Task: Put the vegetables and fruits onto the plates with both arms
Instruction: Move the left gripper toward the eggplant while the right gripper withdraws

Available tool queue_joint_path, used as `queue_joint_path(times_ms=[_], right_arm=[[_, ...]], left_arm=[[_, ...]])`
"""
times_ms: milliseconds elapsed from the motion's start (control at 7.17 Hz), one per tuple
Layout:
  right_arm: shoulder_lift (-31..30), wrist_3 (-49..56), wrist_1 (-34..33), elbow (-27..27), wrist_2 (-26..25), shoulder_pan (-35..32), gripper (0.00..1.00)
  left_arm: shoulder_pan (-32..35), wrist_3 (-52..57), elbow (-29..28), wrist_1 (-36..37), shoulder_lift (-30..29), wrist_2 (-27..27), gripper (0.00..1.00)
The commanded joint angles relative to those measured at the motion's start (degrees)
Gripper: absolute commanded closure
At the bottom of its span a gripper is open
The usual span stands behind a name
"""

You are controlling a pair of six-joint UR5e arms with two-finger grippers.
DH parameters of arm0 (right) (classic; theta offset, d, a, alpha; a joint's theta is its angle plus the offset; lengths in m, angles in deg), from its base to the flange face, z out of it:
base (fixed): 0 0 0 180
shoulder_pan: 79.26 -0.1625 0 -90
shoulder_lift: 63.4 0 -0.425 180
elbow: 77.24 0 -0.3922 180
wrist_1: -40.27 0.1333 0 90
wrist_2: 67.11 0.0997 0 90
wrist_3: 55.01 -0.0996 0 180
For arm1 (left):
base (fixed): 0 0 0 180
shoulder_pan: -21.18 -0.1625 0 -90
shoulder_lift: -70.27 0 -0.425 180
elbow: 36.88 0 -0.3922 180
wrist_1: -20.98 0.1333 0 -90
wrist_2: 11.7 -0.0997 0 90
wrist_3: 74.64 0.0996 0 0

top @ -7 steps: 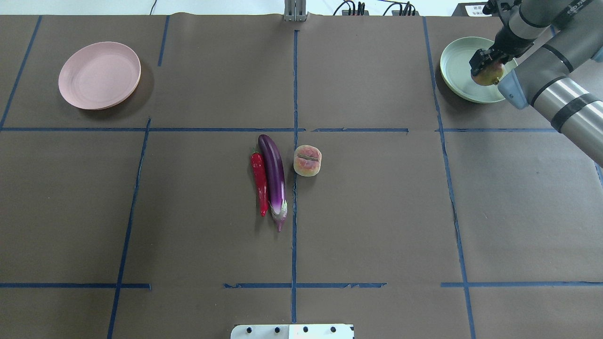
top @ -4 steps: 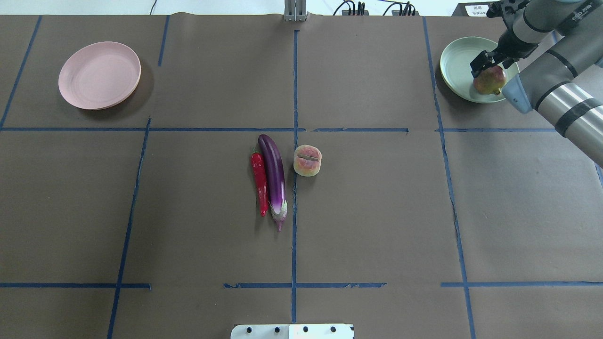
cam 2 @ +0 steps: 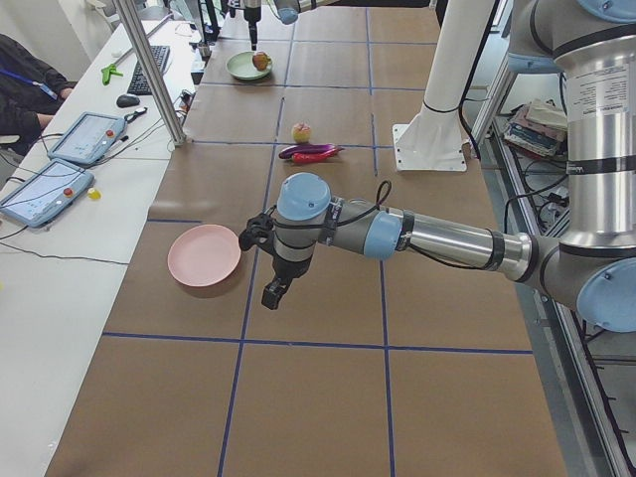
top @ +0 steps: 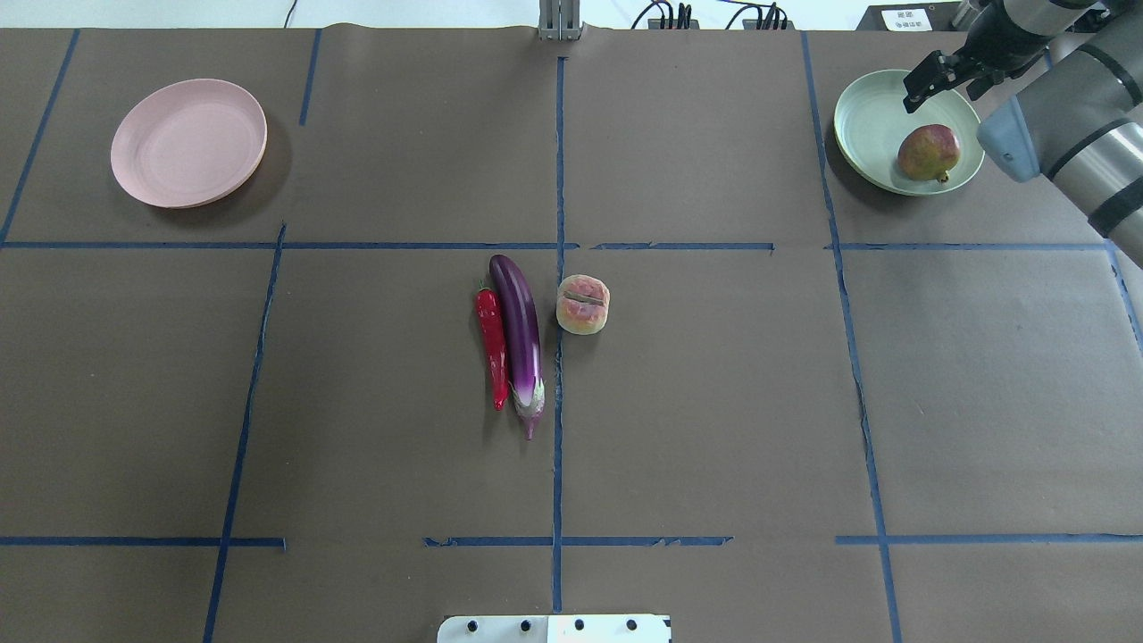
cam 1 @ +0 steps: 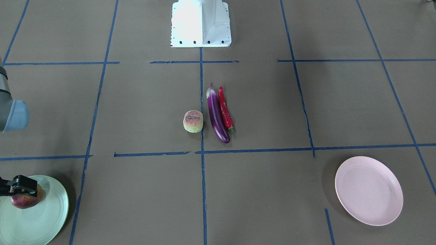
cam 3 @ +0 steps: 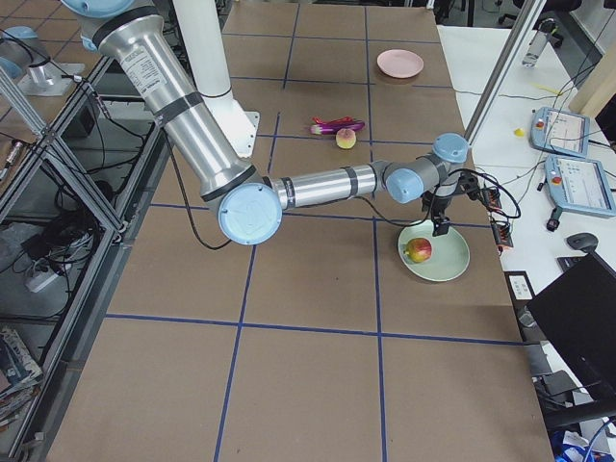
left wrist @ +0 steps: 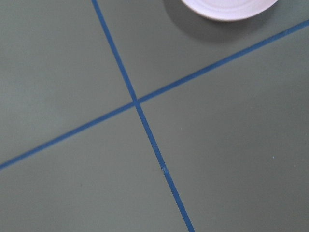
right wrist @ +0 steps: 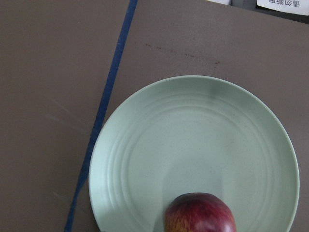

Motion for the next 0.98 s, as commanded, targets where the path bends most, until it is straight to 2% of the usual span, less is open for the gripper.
queue_joint_path(times_ms=[0,140,279,419,558,837], right_arm=[[-6.5,0.1,-1.9,-8.4,1.8,-1.5,0.0],[-10.3,0.1,-5.4,-13.6,2.4,-2.5,0.0],[-12.9,0.9,-13.4,-19.5,2.6,-4.1,0.0],[-15.7,3.0,-18.6,-24.5,2.5,-4.7,0.0],[-20.4,7.5,-19.3,-28.2,2.6,-6.0,0.0],[-27.4,16.4,-19.4,-31.7,2.7,-9.9,0.0]], left_arm=[[-7.0,-20.8,-0.1,-3.1,-4.2,3.6,0.0],[-12.2,-31.3,0.5,-2.5,-8.8,3.9,0.0],[-18.5,-40.3,0.4,-2.5,-12.4,3.9,0.0],[-22.9,-47.0,0.5,-2.5,-16.0,2.7,0.0],[-27.1,-51.3,0.4,-2.1,-19.2,1.8,0.0],[-35.2,-63.4,-0.5,-0.7,-25.6,0.4,0.0]])
